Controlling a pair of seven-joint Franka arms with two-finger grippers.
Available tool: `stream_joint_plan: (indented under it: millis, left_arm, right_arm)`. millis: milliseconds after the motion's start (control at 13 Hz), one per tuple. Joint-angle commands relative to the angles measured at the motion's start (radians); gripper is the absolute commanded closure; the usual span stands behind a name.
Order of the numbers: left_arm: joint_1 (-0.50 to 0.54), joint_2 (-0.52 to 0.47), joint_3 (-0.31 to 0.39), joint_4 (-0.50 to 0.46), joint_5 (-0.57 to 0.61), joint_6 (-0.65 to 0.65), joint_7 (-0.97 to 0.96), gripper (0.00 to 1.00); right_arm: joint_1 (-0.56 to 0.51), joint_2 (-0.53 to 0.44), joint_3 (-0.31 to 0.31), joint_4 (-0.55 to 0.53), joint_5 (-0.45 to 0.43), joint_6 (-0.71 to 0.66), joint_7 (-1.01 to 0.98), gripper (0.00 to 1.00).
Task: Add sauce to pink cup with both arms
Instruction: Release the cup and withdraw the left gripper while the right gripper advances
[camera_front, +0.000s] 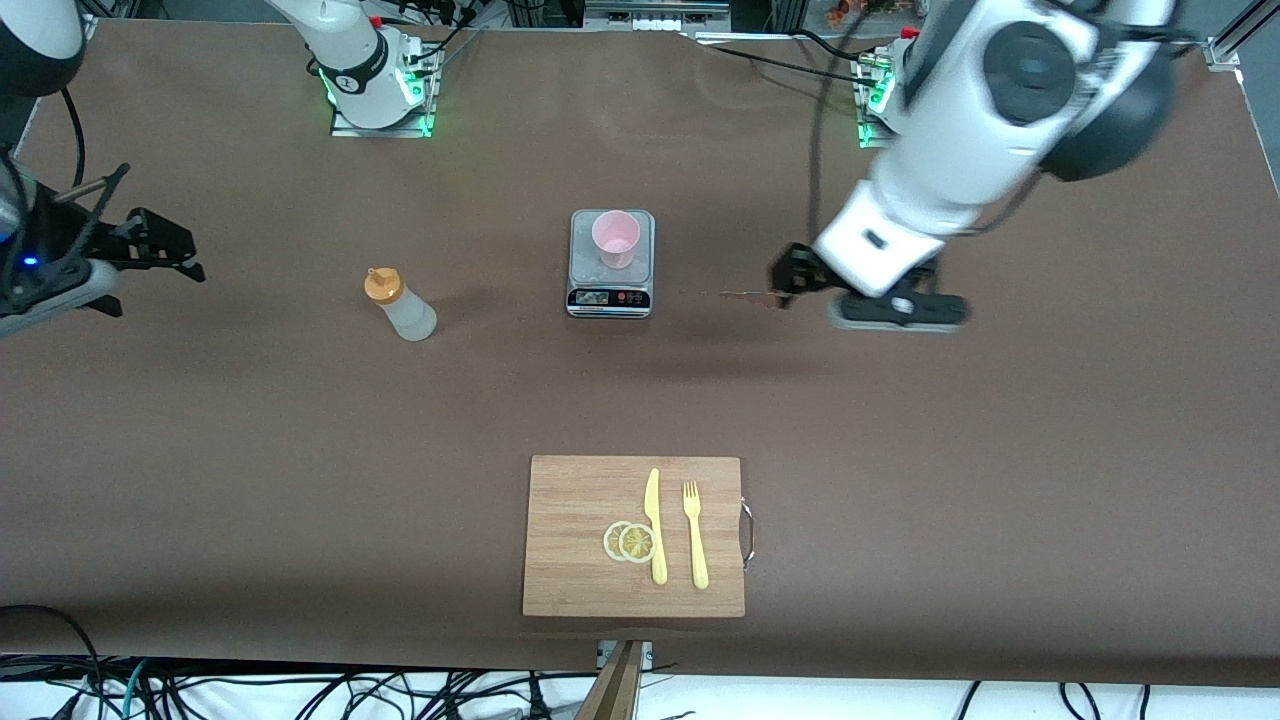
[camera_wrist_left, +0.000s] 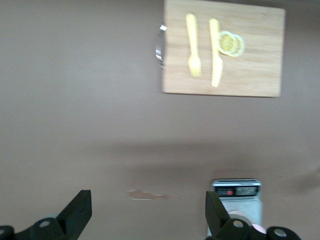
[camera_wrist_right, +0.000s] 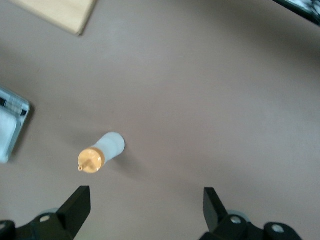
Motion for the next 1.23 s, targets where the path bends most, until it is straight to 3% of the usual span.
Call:
stream_joint_plan:
  millis: [0,307,537,843,1150]
  left_arm:
    - [0.135,-0.076,0.009,-0.004,-0.014,-0.118,0.148,0.0]
    - [0.281,-0.113,0.065,-0.001,-0.011,-0.218,0.387,0.0]
    - [0.311,-0.114,0.066,0.013,0.101,-0.275,0.51,0.0]
    - [0.351,-0.105,0.065,0.01,0.095,-0.289,0.547,0.0]
    - [0.345,-0.08,0.062,0.036,0.089,-0.333,0.546,0.0]
  right_arm:
    - [-0.021,-0.012,0.029,-0.038,0.049,0.001,-0.229,0.0]
    - [-0.113,0.01,0.026,-0.124,0.201,0.069,-0.68,0.0]
    - [-0.16,0.057,0.021,-0.155,0.294,0.058,-0.875,0.0]
    - [-0.264,0.207,0.012,-0.202,0.542,0.056,-1.208,0.0]
    - [-0.28,0.327,-0.017,-0.294,0.742,-0.011,-1.579,0.0]
